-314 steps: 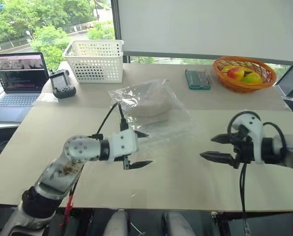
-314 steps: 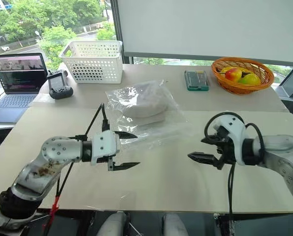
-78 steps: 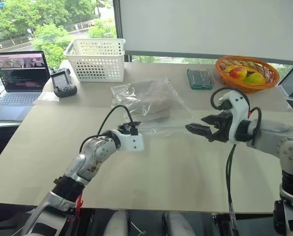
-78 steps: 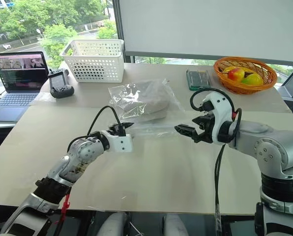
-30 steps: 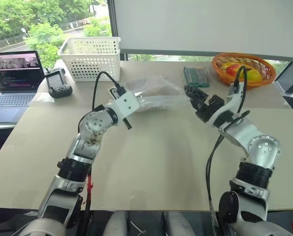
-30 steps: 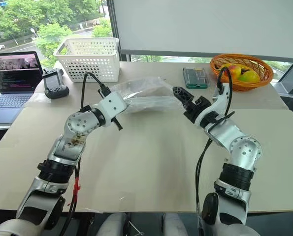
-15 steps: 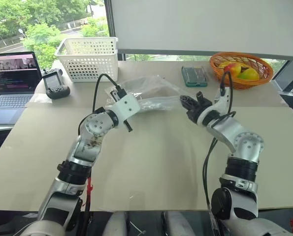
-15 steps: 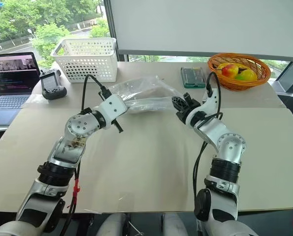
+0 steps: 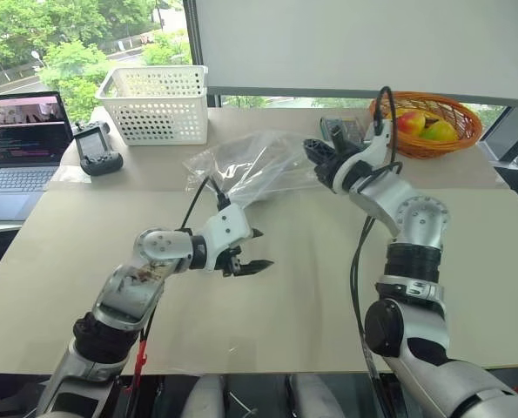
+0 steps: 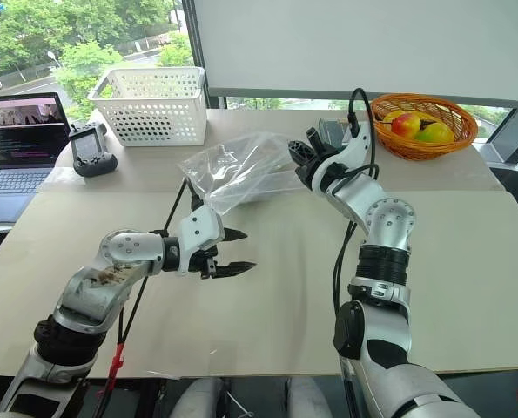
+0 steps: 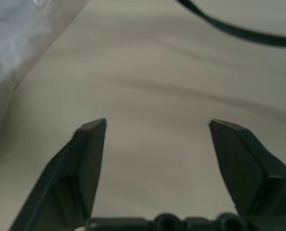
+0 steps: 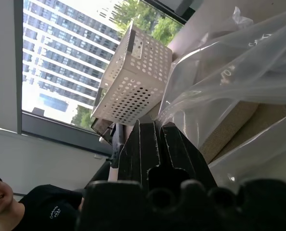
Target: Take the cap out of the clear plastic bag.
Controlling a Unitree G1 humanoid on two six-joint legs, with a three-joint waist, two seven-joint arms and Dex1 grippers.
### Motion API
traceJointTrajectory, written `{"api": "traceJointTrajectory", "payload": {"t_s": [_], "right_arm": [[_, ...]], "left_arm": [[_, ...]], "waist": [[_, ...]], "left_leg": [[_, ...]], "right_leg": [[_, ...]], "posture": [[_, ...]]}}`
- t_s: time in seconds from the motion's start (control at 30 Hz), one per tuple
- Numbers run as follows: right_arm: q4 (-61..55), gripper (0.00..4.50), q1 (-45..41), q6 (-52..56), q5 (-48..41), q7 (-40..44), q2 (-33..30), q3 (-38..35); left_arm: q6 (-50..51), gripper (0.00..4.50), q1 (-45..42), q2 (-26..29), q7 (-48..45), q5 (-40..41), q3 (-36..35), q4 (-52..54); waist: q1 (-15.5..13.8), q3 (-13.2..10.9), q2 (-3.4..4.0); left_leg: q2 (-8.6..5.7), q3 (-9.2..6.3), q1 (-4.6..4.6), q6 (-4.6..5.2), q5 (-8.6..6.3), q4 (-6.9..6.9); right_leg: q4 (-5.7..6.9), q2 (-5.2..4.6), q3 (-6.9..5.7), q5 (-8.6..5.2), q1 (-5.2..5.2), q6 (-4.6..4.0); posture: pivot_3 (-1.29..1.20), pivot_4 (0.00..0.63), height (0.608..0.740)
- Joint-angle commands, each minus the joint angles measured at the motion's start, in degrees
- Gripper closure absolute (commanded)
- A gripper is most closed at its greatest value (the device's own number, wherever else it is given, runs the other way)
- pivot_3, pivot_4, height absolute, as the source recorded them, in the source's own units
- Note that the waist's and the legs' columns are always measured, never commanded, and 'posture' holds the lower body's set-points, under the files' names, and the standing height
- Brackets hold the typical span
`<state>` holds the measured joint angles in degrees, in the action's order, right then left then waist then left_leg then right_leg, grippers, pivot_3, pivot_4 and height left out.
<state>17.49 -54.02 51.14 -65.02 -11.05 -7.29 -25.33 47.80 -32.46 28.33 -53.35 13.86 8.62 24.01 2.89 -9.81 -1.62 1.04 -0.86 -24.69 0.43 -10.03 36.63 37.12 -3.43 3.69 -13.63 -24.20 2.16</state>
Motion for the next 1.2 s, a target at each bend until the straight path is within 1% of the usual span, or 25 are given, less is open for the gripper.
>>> {"api": "traceJointTrajectory", "payload": {"t_s": [0.03,0.1,0.2,0.23,0.3,0.37,0.4,0.47,0.53,0.6,0.8,0.9,1.0,1.2], "right_arm": [[-1.8,4.5,-0.7,-0.9,0.3,1.5,0.4,0.0],[-2.0,4.5,-0.4,-0.7,0.9,1.8,0.6,0.3],[-2.0,4.5,0.1,-0.5,2.0,2.1,0.7,0.8],[-2.1,4.5,0.1,-0.5,2.1,2.3,0.8,0.8],[-2.4,4.5,-0.2,-0.6,2.2,2.4,1.2,0.9],[-2.9,4.5,-0.7,-0.5,2.3,2.2,1.6,1.0],[-3.3,4.5,-1.0,-0.3,2.3,2.0,1.8,1.2],[-4.2,4.5,-1.4,0.1,2.4,1.9,2.1,1.8],[-5.3,4.5,-1.7,0.4,2.3,1.3,2.3,2.1],[-6.2,4.5,-1.8,0.5,1.9,0.7,2.5,2.0],[-8.8,4.5,-1.0,1.7,0.9,-0.7,2.8,1.9],[-9.6,4.5,-0.1,2.4,1.0,-0.9,2.8,2.0],[-10.2,4.5,0.6,3.0,1.2,-1.2,2.9,2.2],[-12.4,4.5,1.2,4.4,-0.5,-2.7,3.4,1.6]], "left_arm": [[6.0,0.88,-6.4,-3.3,4.2,6.8,-7.4,1.7],[7.5,0.88,-10.6,-4.8,6.6,9.0,-10.5,0.6],[7.0,0.15,-17.3,-5.9,11.6,8.4,-12.4,-2.8],[5.3,0.01,-17.9,-5.1,11.7,7.2,-11.1,-3.5],[0.4,0.01,-17.4,-2.7,11.5,3.6,-6.7,-4.3],[-6.1,0.01,-15.4,0.4,11.6,-2.2,-0.8,-5.8],[-10.0,0.01,-14.3,2.4,12.3,-6.4,2.7,-7.3],[-16.7,0.01,-12.3,5.2,12.4,-12.2,7.7,-9.7],[-21.3,0.01,-11.1,6.9,13.3,-16.9,11.0,-11.8],[-24.2,0.01,-10.7,7.7,14.7,-20.4,12.4,-13.4],[-23.4,0.01,-12.5,3.3,18.0,-21.5,9.2,-15.6],[-21.2,0.01,-13.5,1.2,18.0,-19.7,7.0,-15.6],[-22.6,0.01,-14.1,1.2,17.8,-21.1,7.1,-16.2],[-29.9,0.01,-12.9,3.4,19.8,-27.4,9.0,-20.6]], "waist": [[-0.1,0.0,0.0],[-0.1,0.0,0.0],[-0.1,0.0,0.0],[0.0,0.0,0.0],[0.1,0.0,0.01],[0.2,0.0,0.02],[0.2,0.0,0.01],[0.4,0.0,0.02],[0.4,0.0,0.02],[0.3,0.0,0.02],[-0.3,0.0,0.02],[-0.3,0.0,0.02],[-0.2,0.0,0.02],[-0.1,0.0,0.02]], "left_leg": [[0.0,0.0,-0.01,0.0,0.0,0.0],[-0.01,0.0,-0.02,0.0,0.0,0.0],[-0.01,-0.01,-0.02,0.0,0.0,0.0],[-0.01,-0.01,-0.01,0.0,0.0,0.0],[-0.02,0.02,0.03,0.0,0.0,0.0],[-0.02,0.03,0.06,0.0,0.0,-0.03],[-0.02,0.05,0.09,0.0,0.0,-0.06],[-0.02,0.08,0.08,-0.01,0.0,-0.08],[-0.02,0.1,0.07,-0.01,0.0,-0.09],[-0.02,0.11,0.04,-0.01,0.0,-0.12],[-0.01,0.11,-0.03,-0.01,0.0,-0.12],[-0.02,0.11,-0.04,-0.01,0.0,-0.12],[-0.01,0.11,-0.03,-0.01,0.0,-0.12],[-0.01,0.12,-0.01,-0.01,0.0,-0.12]], "right_leg": [[-0.01,0.0,0.0,0.0,0.0,0.0],[-0.02,0.0,0.0,0.0,0.0,0.0],[-0.01,0.0,0.0,0.0,0.0,0.0],[-0.02,0.0,0.0,0.0,0.01,0.0],[-0.02,0.0,0.05,0.0,0.02,0.01],[0.0,0.01,0.07,0.0,0.0,0.01],[0.01,0.01,0.1,0.01,-0.01,0.0],[0.02,0.01,0.13,0.01,-0.04,-0.01],[0.03,0.0,0.15,0.01,-0.07,-0.01],[0.01,0.0,0.15,0.01,-0.09,-0.01],[-0.02,-0.02,0.14,0.01,-0.13,0.0],[-0.01,-0.02,0.14,0.01,-0.13,0.0],[-0.01,-0.02,0.14,0.01,-0.12,0.0],[0.02,-0.01,0.15,0.01,-0.14,0.0]], "posture": [[0.0,0.15,0.74],[0.0,0.15,0.74],[0.0,0.15,0.74],[0.0,0.15,0.74],[0.0,0.15,0.74],[0.0,0.15,0.74],[0.0,0.15,0.74],[0.0,0.15,0.74],[0.0,0.15,0.74],[0.0,0.15,0.74],[0.0,0.15,0.74],[0.0,0.15,0.74],[0.0,0.15,0.74],[0.0,0.15,0.74]]}}
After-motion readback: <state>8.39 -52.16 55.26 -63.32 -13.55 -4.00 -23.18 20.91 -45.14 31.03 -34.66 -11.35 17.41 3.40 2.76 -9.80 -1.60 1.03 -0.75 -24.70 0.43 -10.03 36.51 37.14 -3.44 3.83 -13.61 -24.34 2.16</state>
